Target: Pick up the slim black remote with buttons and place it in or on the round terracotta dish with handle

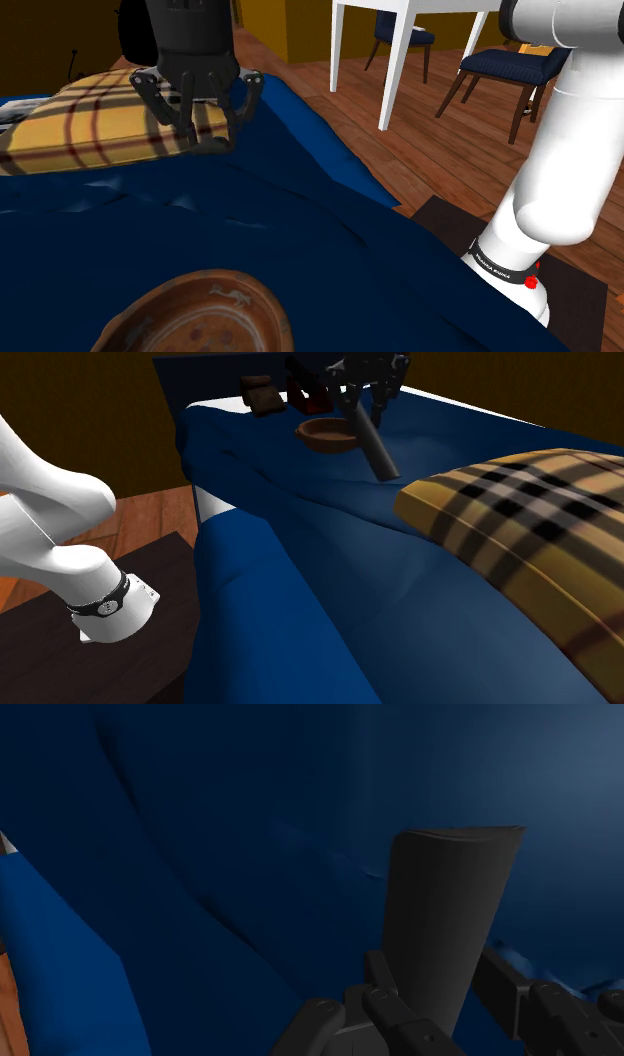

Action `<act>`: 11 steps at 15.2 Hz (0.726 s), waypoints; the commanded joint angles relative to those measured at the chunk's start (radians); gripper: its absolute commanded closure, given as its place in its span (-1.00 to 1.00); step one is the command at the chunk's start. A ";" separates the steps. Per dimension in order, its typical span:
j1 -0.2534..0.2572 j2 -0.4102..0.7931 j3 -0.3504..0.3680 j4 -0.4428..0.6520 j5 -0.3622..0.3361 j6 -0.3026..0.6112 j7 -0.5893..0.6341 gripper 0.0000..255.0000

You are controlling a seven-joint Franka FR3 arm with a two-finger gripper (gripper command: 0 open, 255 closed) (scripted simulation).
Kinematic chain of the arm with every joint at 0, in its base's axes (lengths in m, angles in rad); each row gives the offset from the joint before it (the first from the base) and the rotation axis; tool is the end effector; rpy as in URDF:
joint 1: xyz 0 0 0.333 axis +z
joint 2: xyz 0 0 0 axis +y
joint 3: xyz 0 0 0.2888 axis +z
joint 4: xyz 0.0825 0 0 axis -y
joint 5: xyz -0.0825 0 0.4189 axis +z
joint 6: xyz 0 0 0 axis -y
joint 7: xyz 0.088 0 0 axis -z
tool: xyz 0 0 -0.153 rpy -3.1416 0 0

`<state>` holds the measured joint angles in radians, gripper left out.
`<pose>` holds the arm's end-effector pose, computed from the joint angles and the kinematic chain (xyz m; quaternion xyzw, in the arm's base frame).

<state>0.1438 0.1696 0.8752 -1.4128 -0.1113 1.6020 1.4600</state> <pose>0.3729 0.5072 0.5652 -0.9735 0.2250 -0.0043 0.0406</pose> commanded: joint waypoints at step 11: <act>0.237 0.083 0.087 0.050 -0.102 -0.009 0.311 1.00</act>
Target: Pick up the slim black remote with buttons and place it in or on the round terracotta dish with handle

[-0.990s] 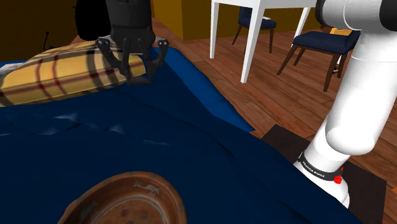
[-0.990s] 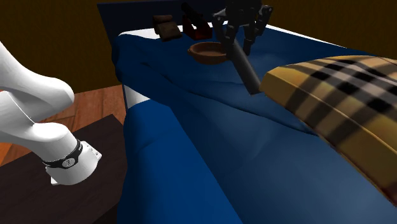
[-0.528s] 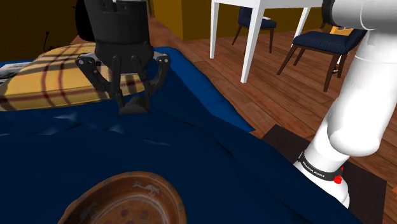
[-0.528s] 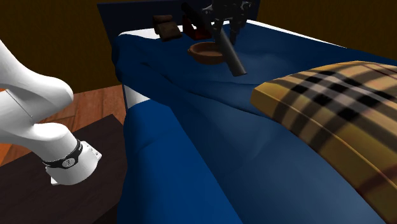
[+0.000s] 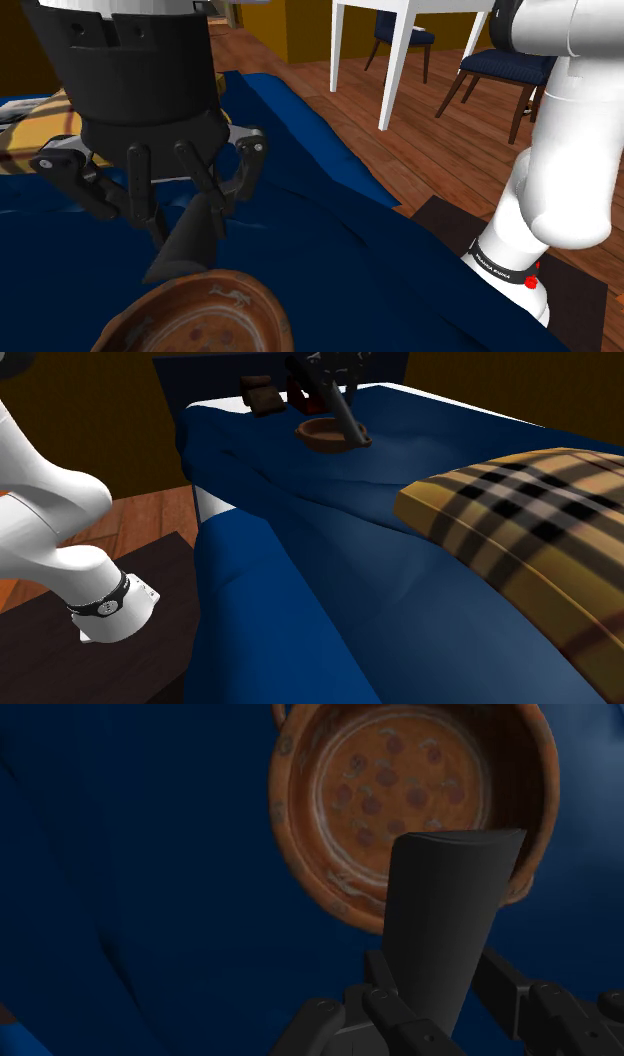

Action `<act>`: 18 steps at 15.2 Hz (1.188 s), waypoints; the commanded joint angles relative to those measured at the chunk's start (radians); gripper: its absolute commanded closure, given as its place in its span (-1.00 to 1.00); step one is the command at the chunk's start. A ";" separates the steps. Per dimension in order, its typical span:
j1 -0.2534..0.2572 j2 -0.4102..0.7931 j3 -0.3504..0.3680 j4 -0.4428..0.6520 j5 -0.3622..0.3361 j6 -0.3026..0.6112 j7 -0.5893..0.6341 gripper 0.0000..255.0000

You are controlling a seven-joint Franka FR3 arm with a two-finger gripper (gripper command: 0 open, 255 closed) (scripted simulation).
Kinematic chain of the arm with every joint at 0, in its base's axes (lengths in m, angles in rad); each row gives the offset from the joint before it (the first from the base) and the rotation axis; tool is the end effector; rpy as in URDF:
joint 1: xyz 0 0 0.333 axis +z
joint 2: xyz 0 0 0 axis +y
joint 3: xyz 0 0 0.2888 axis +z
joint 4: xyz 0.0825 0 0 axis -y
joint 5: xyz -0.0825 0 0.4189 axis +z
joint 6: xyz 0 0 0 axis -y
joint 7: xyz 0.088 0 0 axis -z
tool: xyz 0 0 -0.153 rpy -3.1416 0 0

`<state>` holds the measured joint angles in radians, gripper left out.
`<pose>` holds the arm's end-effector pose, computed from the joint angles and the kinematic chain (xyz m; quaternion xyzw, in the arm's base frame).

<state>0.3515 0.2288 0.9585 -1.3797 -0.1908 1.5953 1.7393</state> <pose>0.2409 0.5906 0.5630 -0.9737 0.2242 -0.0043 0.0406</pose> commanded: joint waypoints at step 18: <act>0.163 0.098 0.017 -0.080 -0.100 0.129 0.203 1.00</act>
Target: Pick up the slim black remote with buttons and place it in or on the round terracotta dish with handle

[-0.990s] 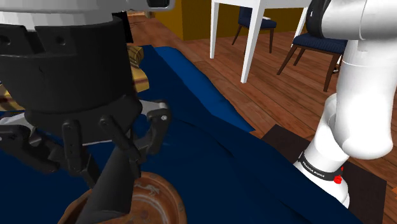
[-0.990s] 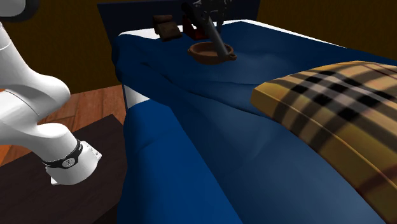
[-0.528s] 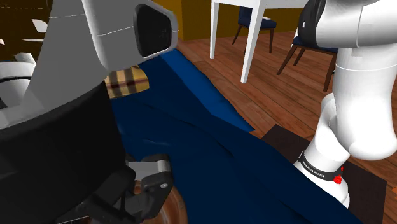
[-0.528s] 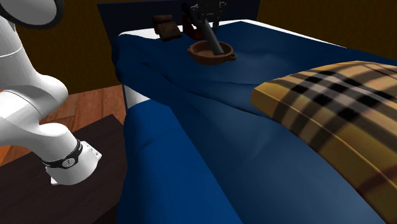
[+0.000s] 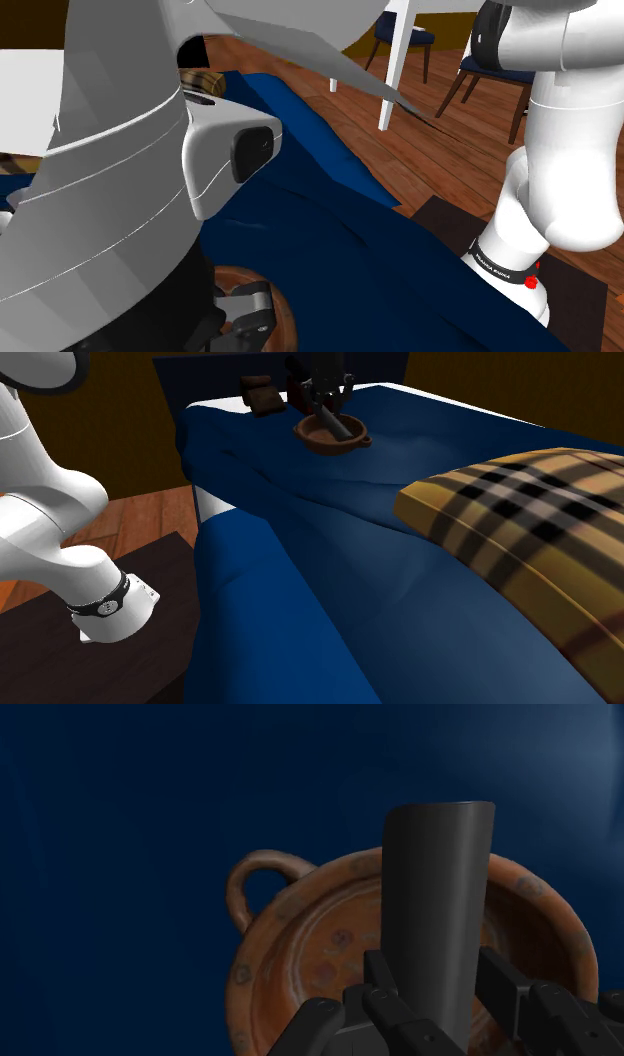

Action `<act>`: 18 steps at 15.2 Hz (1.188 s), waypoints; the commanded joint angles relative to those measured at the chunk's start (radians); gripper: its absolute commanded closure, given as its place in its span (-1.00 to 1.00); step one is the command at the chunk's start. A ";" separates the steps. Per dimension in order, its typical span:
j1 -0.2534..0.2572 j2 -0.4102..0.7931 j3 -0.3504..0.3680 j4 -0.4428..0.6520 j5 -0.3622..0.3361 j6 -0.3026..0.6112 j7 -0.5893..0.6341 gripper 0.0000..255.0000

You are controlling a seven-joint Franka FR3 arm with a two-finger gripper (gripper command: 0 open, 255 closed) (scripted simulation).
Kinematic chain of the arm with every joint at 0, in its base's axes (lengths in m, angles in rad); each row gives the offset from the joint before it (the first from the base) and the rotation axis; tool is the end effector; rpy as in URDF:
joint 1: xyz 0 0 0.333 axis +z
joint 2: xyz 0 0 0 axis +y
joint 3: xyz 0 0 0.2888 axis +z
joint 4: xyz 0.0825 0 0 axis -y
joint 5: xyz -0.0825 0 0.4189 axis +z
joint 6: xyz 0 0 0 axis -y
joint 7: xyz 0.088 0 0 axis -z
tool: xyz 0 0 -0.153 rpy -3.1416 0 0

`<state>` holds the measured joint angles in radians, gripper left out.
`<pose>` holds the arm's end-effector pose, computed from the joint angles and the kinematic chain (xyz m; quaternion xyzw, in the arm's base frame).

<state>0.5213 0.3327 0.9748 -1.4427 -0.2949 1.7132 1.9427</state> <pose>0.1547 0.6471 0.4992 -0.9735 0.2247 -0.0044 0.0417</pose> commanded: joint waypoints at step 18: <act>0.037 0.013 0.000 0.138 -0.010 -0.127 -0.002 -1.00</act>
<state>0.5514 0.3408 0.9755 -1.3265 -0.3015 1.6054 1.9406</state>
